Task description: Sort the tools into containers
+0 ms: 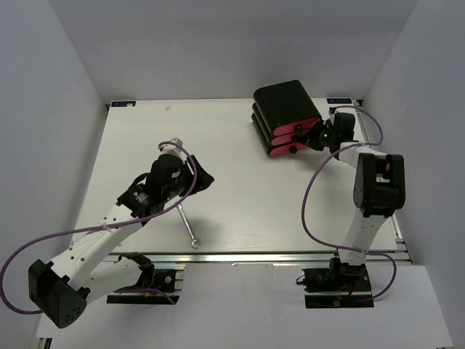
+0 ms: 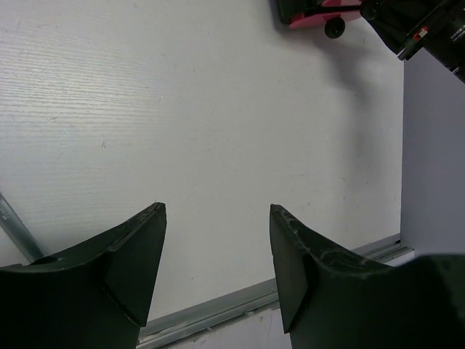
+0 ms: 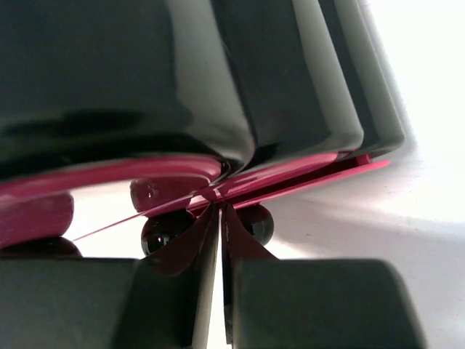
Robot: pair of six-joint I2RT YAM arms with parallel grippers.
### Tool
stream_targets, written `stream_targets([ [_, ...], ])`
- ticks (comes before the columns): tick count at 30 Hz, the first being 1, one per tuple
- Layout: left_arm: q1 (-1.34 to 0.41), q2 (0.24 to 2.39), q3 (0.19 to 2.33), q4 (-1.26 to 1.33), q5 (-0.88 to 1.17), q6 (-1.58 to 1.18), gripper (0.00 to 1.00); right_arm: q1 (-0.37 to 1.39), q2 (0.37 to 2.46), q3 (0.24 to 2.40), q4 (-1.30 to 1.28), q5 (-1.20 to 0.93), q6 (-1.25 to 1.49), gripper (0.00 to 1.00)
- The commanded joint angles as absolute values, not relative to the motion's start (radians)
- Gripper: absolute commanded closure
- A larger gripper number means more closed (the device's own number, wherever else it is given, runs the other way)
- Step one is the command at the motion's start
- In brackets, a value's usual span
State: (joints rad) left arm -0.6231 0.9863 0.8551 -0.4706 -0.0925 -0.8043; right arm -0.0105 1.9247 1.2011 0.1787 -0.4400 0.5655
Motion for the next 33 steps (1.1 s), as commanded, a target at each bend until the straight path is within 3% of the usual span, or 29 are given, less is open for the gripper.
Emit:
stream_targets([
  [1,-0.621,0.976,0.848,-0.474,-0.090,-0.816,0.31,-0.002,1.899,1.215,0.252,-0.506,0.549,0.88],
  [9,-0.621,0.956,0.819,-0.512,-0.103,-0.828,0.31,-0.008,1.885,1.072,0.259,-0.595,0.417,0.52],
  [15,-0.621,0.951,0.799,-0.529,-0.106,-0.838,0.31,-0.008,1.930,1.115,0.252,-0.589,0.403,0.46],
  [28,-0.621,0.957,0.784,-0.554,-0.129,-0.853,0.31,0.040,2.016,1.097,0.462,-0.535,0.597,0.52],
  [33,-0.621,0.943,0.767,-0.555,-0.136,-0.865,0.31,0.044,2.008,1.071,0.529,-0.529,0.623,0.73],
])
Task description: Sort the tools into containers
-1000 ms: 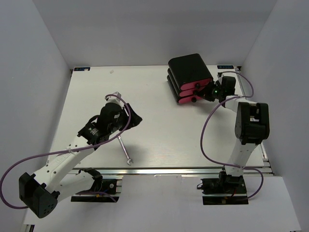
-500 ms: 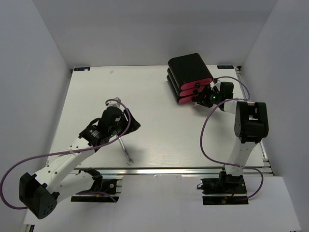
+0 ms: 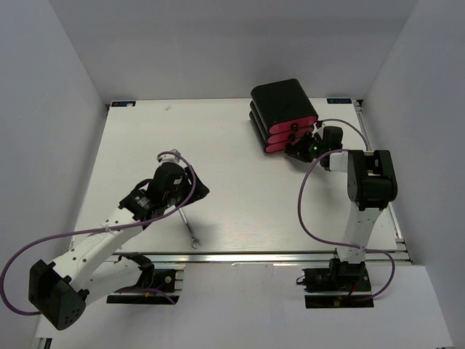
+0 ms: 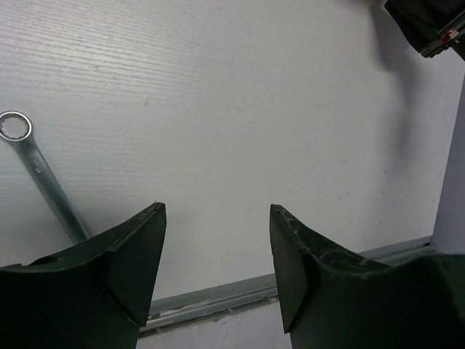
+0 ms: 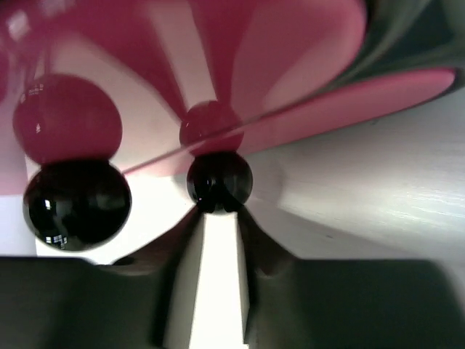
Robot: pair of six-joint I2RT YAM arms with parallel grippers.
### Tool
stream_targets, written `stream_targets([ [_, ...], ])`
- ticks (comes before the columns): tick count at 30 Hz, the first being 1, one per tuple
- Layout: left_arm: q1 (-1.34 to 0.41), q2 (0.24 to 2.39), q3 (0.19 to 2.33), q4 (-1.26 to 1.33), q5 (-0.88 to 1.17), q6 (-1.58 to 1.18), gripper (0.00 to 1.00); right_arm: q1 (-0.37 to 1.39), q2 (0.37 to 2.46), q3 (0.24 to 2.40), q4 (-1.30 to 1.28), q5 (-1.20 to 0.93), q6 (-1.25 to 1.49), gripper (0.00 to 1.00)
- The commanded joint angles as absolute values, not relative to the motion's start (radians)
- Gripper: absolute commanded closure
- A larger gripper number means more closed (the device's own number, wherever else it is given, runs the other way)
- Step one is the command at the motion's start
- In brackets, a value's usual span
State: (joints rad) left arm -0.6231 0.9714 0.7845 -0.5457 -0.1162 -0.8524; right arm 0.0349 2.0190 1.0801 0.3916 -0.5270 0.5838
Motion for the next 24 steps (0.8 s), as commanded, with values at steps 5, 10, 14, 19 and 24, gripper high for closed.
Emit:
stream_targets([
  [5,-0.621,0.939,0.749,-0.595,-0.163,-0.902,0.31,0.040,1.950,1.017,0.525,-0.522,0.615,0.86],
  [10,-0.621,0.945,0.724,-0.653,-0.184,-0.954,0.31,0.028,1.856,0.885,0.531,-0.520,0.601,0.84],
  [14,-0.621,0.913,0.689,-0.632,-0.167,-0.969,0.31,0.023,1.858,0.877,0.551,-0.522,0.613,0.55],
  [19,-0.621,0.888,0.680,-0.650,-0.175,-0.983,0.31,0.023,1.936,0.934,0.618,-0.505,0.724,0.35],
  [24,-0.621,0.870,0.669,-0.661,-0.178,-1.015,0.31,0.023,2.009,1.025,0.617,-0.486,0.762,0.34],
])
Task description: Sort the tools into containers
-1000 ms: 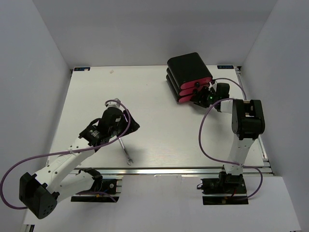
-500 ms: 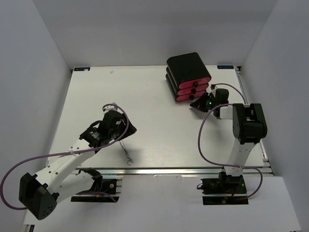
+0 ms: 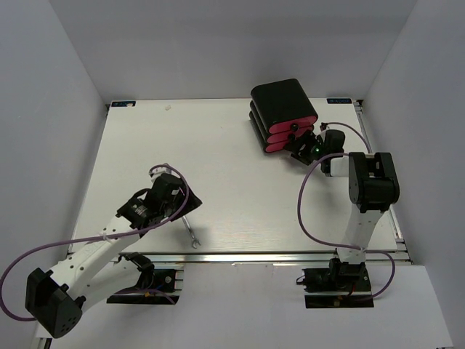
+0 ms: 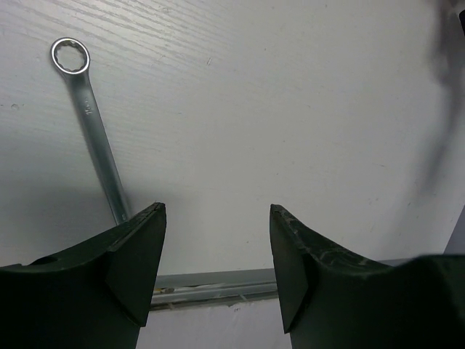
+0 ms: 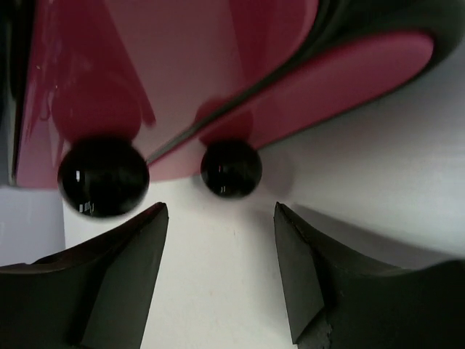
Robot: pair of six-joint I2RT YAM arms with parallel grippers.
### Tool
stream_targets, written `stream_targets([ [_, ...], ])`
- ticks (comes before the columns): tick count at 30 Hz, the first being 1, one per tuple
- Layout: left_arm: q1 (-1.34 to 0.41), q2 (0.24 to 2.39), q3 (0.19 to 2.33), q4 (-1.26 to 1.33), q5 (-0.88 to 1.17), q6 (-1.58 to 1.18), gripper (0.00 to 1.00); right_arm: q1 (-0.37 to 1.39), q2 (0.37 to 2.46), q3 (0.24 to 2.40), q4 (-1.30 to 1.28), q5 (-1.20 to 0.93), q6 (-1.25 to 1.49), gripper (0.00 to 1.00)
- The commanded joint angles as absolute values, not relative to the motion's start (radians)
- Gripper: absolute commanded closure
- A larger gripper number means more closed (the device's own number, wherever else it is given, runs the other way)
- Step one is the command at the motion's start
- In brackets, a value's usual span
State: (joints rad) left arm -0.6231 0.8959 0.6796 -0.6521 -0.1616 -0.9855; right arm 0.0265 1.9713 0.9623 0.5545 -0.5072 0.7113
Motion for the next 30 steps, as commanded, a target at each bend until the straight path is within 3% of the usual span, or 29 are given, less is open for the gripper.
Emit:
stream_targets([
  [1,-0.621,0.867,0.666,-0.660,-0.178,-1.019,0.31,0.023,2.022,1.035,0.620,-0.486,0.773,0.35],
  [10,-0.621,0.902,0.689,-0.669,-0.178,-1.014,0.31,0.028,2.080,1.086,0.663,-0.468,0.799,0.48],
  [14,-0.621,0.907,0.683,-0.661,-0.170,-1.012,0.31,0.028,2.069,1.055,0.701,-0.474,0.796,0.64],
  [20,-0.621,0.890,0.672,-0.670,-0.172,-1.019,0.32,0.023,2.025,0.977,0.723,-0.486,0.782,0.81],
  [30,-0.621,0.897,0.650,-0.745,-0.196,-1.071,0.31,-0.018,1.798,0.694,0.677,-0.529,0.730,0.80],
])
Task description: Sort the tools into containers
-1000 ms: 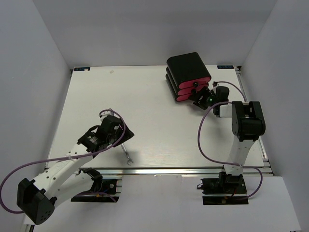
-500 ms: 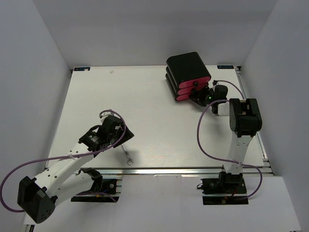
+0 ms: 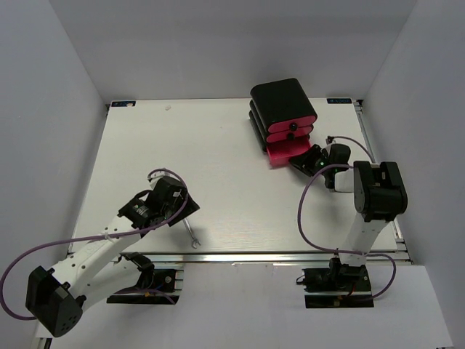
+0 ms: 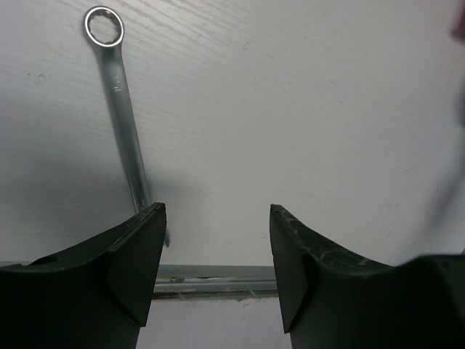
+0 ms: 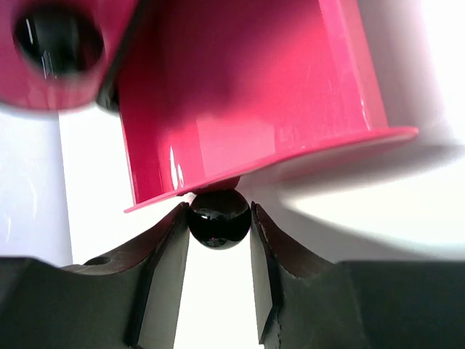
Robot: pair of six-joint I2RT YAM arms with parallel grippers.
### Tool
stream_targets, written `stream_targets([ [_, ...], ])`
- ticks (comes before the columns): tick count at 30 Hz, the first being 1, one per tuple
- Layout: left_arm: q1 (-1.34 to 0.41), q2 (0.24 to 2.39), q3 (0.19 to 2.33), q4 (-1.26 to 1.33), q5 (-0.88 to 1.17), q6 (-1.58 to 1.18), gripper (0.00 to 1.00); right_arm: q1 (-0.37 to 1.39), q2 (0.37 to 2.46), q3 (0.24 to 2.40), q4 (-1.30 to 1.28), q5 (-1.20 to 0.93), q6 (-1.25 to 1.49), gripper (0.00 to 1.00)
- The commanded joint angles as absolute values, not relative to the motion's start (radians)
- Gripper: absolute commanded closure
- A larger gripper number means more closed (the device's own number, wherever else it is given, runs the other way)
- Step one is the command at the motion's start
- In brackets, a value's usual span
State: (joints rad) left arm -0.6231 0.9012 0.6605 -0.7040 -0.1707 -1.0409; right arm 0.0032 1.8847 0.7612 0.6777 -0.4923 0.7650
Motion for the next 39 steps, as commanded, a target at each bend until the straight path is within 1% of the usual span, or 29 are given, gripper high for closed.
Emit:
stream_targets([
  [1,-0.621,0.900,0.649,-0.765,-0.201,-1.075,0.31,-0.020,1.778,0.672,0.666,-0.528,0.717,0.79],
  [2,-0.621,0.903,0.646,-0.773,-0.202,-1.081,0.31,-0.020,1.758,0.654,0.660,-0.528,0.710,0.77],
  [7,-0.621,0.920,0.626,-0.793,-0.204,-1.101,0.31,-0.020,1.675,0.583,0.623,-0.519,0.689,0.72],
  [13,-0.621,1.006,0.623,-0.799,-0.202,-1.108,0.32,-0.021,1.609,0.548,0.562,-0.505,0.660,0.73],
  [20,-0.621,1.137,0.630,-0.761,-0.248,-1.059,0.32,-0.021,1.572,0.488,0.546,-0.503,0.650,0.72],
  [24,-0.621,1.198,0.627,-0.729,-0.252,-1.039,0.32,-0.021,1.578,0.491,0.551,-0.491,0.643,0.67],
  [30,-0.620,1.218,0.618,-0.697,-0.258,-1.025,0.32,-0.023,1.591,0.499,0.537,-0.485,0.626,0.59],
  [34,-0.621,1.239,0.615,-0.686,-0.259,-1.022,0.33,-0.028,1.588,0.497,0.511,-0.476,0.604,0.52],
  [39,-0.620,1.276,0.618,-0.675,-0.270,-1.006,0.35,-0.038,1.569,0.476,0.502,-0.485,0.588,0.49],
])
